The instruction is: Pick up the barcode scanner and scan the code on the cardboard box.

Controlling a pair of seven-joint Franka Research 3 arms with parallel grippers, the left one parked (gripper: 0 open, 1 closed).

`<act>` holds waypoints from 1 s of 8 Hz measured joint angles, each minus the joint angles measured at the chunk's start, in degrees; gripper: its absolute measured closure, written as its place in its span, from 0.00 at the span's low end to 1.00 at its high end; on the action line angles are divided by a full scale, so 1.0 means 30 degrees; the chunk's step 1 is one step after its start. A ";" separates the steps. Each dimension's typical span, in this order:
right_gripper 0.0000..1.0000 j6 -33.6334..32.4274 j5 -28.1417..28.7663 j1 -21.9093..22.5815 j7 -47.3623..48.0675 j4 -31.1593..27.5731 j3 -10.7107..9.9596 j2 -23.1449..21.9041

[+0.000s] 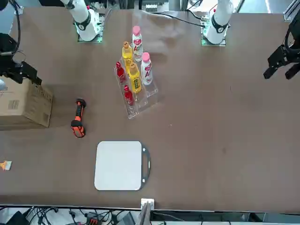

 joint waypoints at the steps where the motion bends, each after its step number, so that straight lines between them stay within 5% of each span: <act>1: 0.00 -0.0001 0.0000 -0.0001 0.0000 0.0000 -0.0003 0.0070; 6: 0.00 -0.0060 0.0007 0.0022 -0.0191 -0.0230 0.0024 0.0860; 8: 0.00 0.1464 0.0052 0.0609 -0.0316 -0.1276 0.0067 0.1602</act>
